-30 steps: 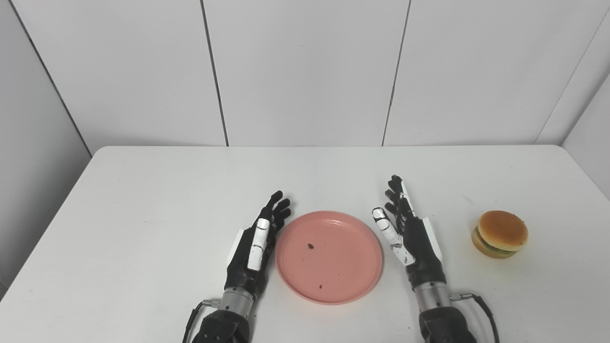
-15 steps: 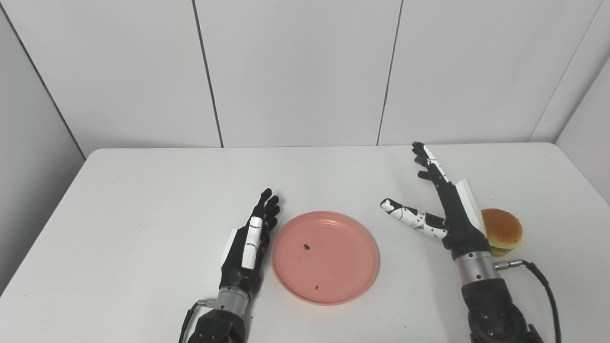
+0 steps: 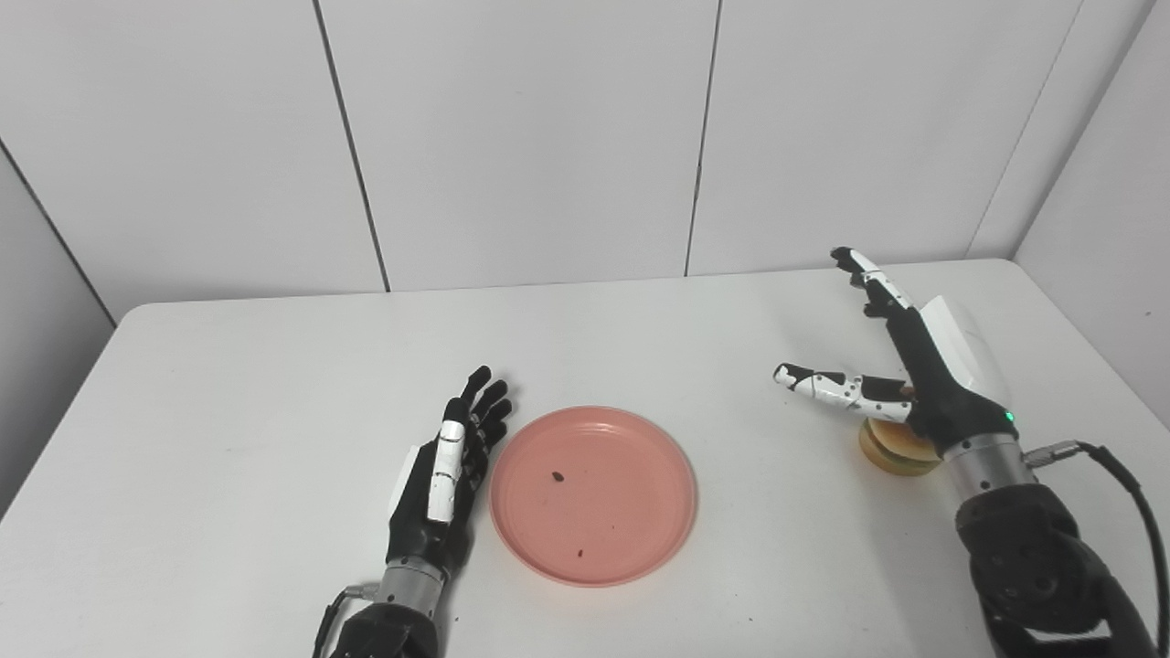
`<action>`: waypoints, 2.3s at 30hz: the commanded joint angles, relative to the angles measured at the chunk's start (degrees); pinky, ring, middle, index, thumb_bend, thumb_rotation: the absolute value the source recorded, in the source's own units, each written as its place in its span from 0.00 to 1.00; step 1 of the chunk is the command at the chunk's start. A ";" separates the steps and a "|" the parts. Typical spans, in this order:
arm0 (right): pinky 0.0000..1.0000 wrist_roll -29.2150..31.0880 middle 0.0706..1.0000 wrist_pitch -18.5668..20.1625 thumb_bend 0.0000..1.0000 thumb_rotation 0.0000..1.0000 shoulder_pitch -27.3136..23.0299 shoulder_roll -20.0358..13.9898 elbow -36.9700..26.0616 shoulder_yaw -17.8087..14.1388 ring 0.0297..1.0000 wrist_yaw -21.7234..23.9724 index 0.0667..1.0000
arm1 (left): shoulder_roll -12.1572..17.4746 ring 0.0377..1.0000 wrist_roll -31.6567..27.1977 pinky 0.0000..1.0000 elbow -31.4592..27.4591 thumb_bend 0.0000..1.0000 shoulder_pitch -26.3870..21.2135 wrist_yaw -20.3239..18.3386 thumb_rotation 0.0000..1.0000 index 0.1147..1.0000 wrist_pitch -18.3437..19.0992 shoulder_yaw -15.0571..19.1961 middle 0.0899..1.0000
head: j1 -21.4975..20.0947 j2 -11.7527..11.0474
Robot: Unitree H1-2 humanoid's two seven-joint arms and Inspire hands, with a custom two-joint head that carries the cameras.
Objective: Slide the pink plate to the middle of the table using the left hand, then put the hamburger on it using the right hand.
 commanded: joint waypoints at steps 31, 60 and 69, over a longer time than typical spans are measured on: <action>0.77 -15.23 0.93 13.53 0.98 0.30 -5.26 -4.69 1.37 -1.28 0.89 21.97 0.93 | 4.58 0.99 -6.81 1.00 4.89 0.61 1.16 -6.53 1.00 0.96 1.10 3.13 0.98 | -7.11 0.96; 0.39 -30.91 0.63 13.52 0.78 0.05 -6.35 -2.65 6.15 -3.37 0.51 33.27 0.90 | 5.03 0.99 -6.35 1.00 4.23 0.61 1.45 -7.01 1.00 0.96 1.34 2.48 0.98 | -7.09 1.37; 0.23 -27.89 0.48 13.42 0.52 0.00 -4.60 -3.10 4.96 -3.28 0.39 26.77 0.67 | 4.96 0.98 -5.82 1.00 3.90 0.60 1.71 -6.65 1.00 0.95 1.09 2.24 0.97 | -6.77 1.61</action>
